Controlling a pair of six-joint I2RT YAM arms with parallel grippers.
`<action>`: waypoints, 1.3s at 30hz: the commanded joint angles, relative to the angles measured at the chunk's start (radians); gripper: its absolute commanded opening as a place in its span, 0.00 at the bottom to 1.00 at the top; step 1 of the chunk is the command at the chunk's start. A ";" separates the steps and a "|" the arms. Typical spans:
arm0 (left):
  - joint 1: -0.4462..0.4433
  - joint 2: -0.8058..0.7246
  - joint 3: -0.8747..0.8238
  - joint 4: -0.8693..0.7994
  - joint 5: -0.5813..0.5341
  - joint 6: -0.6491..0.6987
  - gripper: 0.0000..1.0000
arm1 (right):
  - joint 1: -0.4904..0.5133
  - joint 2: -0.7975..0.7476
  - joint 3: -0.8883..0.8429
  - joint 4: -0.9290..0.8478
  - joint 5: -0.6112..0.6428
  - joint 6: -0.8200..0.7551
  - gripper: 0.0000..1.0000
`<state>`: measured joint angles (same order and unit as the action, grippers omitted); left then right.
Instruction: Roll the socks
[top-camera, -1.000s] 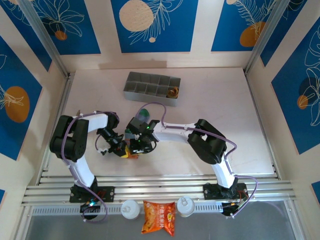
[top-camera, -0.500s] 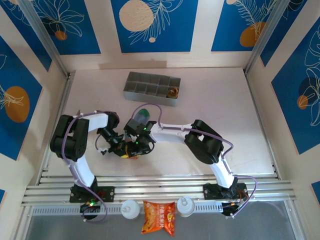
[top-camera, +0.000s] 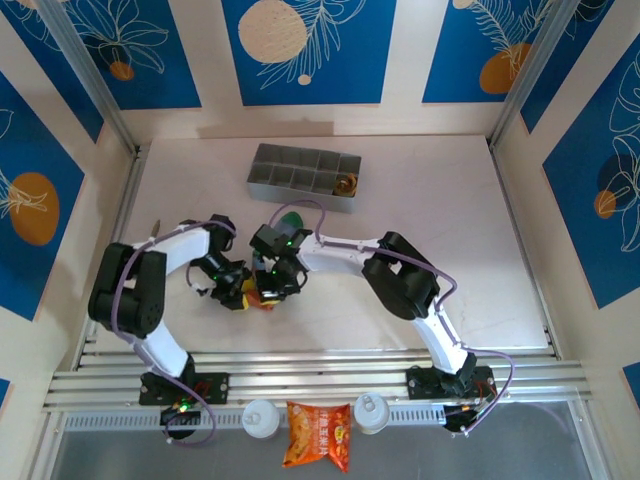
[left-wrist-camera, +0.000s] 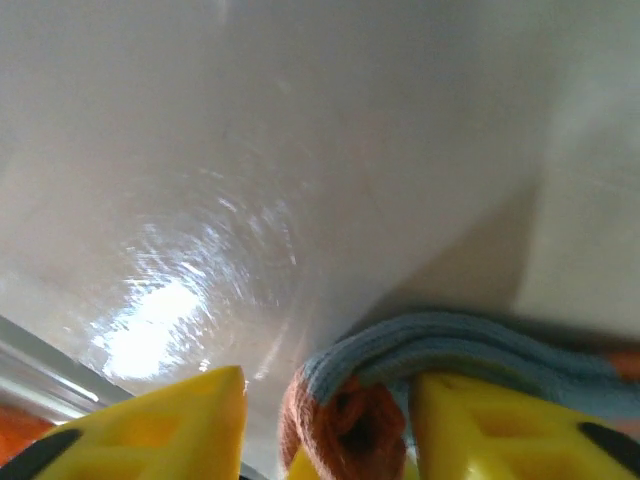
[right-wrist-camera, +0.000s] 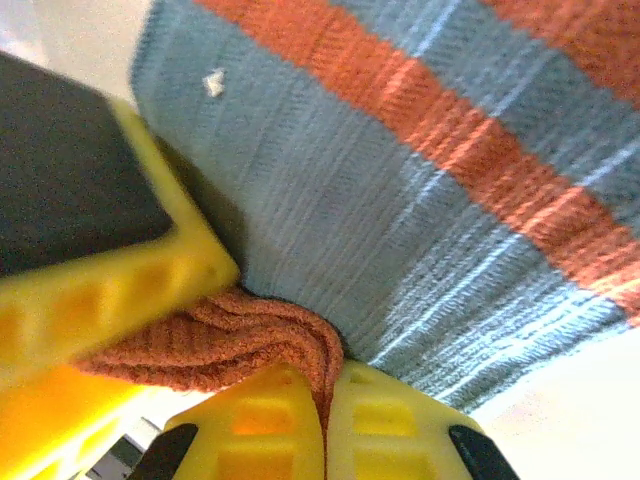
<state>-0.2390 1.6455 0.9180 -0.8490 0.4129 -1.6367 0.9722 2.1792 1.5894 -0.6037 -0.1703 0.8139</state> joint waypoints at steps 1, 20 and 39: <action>0.013 -0.115 -0.017 -0.012 -0.080 0.048 0.76 | -0.021 0.072 -0.018 -0.102 -0.024 0.046 0.00; -0.105 -0.621 -0.335 0.429 -0.240 0.768 0.66 | -0.123 0.207 0.106 -0.162 -0.249 0.057 0.00; -0.137 -0.617 -0.616 0.858 -0.272 0.367 0.55 | -0.142 0.225 0.101 -0.176 -0.279 0.047 0.00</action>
<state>-0.3637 1.0195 0.3088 -0.0742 0.1474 -1.2228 0.8497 2.3142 1.7142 -0.6964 -0.4961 0.8391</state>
